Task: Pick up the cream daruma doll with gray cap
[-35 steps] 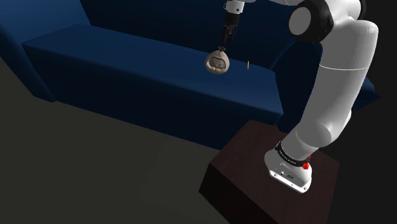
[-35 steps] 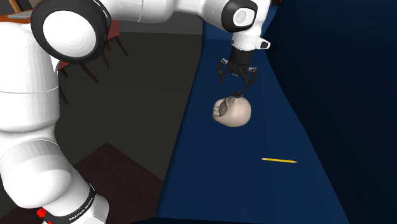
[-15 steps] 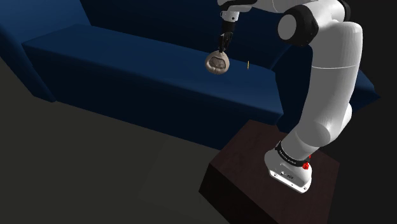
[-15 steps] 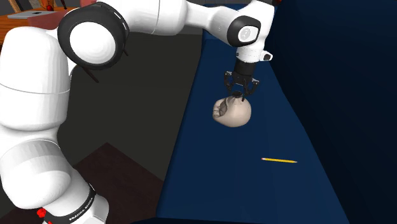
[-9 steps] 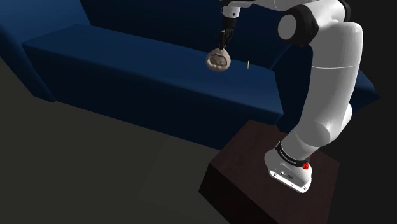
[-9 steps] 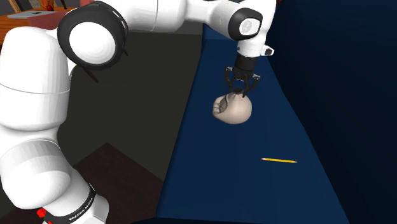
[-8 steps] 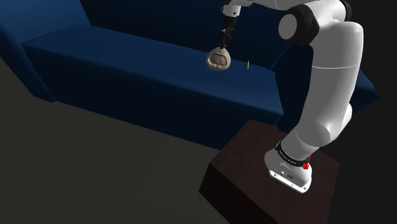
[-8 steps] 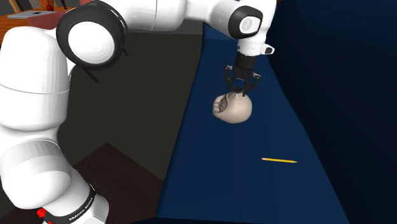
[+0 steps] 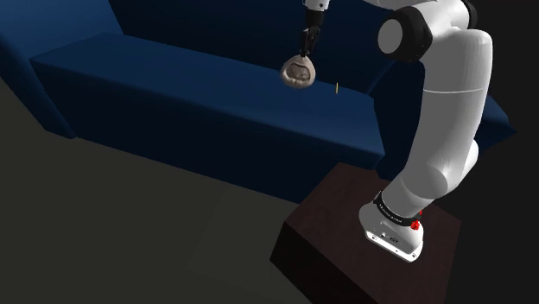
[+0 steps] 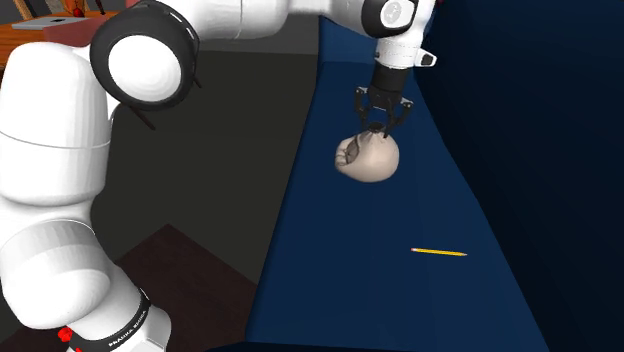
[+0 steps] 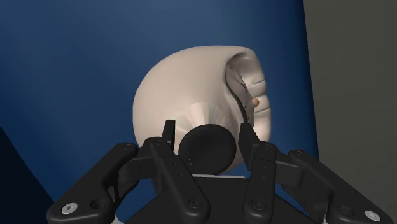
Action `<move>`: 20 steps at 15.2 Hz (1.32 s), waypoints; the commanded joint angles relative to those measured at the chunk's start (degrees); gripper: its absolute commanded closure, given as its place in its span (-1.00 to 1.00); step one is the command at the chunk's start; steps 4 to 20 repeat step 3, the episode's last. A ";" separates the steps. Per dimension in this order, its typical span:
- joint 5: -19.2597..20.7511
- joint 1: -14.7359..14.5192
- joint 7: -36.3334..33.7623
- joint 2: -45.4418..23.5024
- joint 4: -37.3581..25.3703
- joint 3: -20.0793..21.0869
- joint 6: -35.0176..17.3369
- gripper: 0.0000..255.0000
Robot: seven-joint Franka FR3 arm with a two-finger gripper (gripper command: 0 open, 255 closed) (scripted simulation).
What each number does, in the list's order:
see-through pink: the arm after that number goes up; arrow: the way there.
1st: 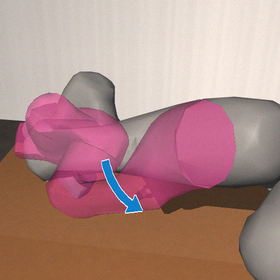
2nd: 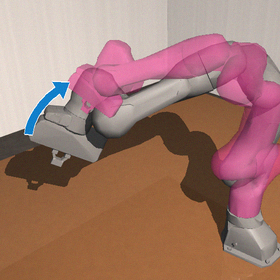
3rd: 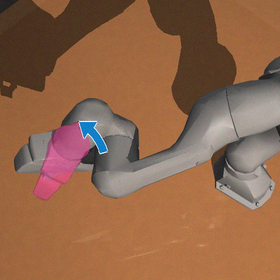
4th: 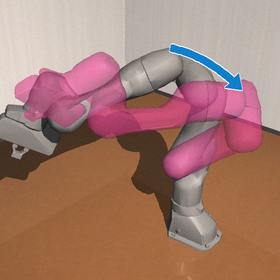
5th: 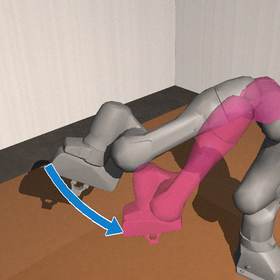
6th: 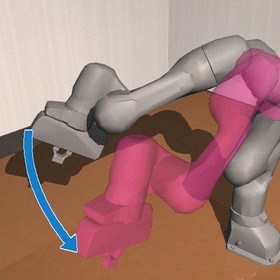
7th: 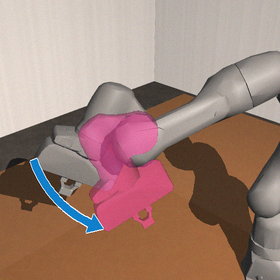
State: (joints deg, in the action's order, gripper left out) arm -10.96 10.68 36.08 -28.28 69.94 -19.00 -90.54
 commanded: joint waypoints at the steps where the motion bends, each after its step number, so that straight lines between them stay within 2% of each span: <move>1: -0.08 0.33 -0.07 -0.26 -2.33 -0.03 1.94 1.00; 20: -0.08 0.35 -0.08 -0.28 -2.48 -0.02 2.07 1.00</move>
